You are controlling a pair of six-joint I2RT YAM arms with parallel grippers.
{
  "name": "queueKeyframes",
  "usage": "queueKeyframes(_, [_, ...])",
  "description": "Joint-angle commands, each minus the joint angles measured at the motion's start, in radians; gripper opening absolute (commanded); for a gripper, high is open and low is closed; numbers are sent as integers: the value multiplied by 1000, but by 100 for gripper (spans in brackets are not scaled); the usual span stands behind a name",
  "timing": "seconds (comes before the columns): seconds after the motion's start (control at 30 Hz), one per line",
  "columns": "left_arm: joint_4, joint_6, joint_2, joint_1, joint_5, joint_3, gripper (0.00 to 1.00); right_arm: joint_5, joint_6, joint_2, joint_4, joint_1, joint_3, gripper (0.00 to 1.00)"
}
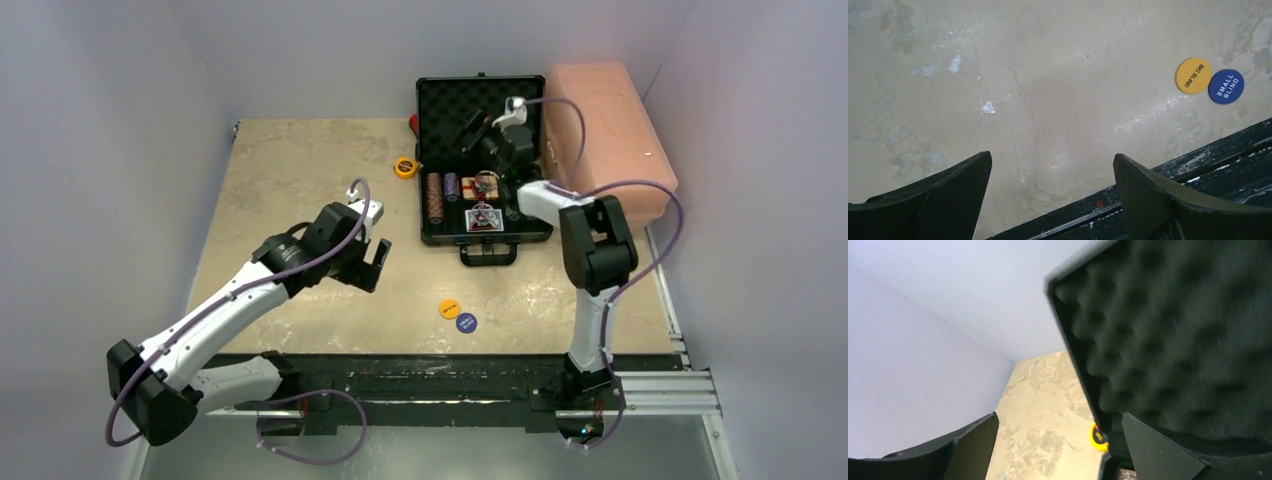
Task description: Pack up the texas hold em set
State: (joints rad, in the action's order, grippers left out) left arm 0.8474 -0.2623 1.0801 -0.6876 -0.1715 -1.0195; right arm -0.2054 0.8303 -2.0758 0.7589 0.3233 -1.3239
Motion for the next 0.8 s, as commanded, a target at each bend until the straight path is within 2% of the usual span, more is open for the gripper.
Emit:
queueKeyframes(0.0, [-77, -114, 55, -6, 101, -39, 92, 18, -267, 243, -323, -8, -123, 99])
queueKeyframes(0.1, [-140, -145, 123, -27, 100, -42, 91, 67, -369, 363, -393, -7, -51, 99])
queueKeyframes(0.27, [-220, -134, 276, -112, 15, -89, 91, 211, -509, 571, -336, -7, 120, 99])
queueKeyframes(0.43, [-286, -153, 453, -134, 9, -166, 91, 372, -592, 529, -658, -8, -86, 99])
queueKeyframes(0.6, [-296, -165, 602, -155, -20, -268, 90, 455, -631, 545, -687, -19, -90, 99])
queueKeyframes(0.77, [-283, -172, 677, -202, -25, -340, 88, 433, -634, 554, -702, -51, -89, 99])
